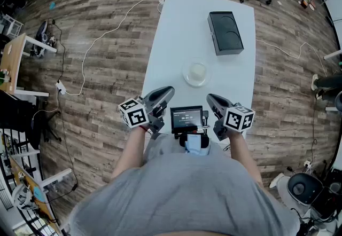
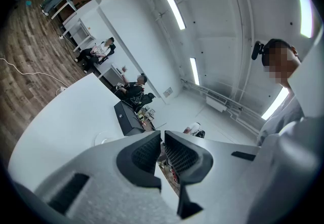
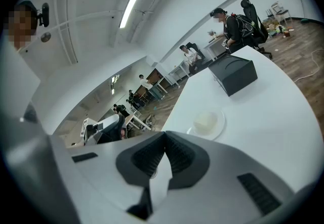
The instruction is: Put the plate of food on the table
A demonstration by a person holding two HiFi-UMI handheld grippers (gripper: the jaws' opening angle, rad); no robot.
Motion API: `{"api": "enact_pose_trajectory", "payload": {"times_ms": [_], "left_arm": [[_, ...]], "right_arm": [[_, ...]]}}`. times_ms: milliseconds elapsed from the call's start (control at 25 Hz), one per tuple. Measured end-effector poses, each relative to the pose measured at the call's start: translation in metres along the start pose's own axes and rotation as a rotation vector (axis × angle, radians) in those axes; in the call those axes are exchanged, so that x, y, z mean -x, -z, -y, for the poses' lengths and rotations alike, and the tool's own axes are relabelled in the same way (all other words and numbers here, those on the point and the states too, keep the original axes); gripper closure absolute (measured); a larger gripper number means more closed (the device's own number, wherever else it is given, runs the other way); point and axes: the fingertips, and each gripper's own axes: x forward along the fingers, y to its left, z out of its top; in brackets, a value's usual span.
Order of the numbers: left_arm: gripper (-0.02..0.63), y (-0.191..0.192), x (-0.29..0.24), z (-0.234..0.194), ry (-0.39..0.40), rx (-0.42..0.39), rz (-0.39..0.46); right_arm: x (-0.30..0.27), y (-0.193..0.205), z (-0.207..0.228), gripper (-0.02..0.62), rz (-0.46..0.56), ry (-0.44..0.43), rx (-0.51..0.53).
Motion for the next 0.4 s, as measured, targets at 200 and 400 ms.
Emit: {"api": "enact_pose_trajectory", "payload": {"times_ms": [200,400], "left_arm": [[0.575,0.0007,0.0011,-0.0028,0.001,-0.002,0.007],[0.575,-0.0038,0.0015,-0.0026,-0.004,0.001,0.005]], "right_arm": [[0.0,0.0009,0.0009,0.565,-0.003,0.001,-0.001],[-0.002,-0.0017,0.0012,0.565,-0.005,0.008,-0.006]]}}
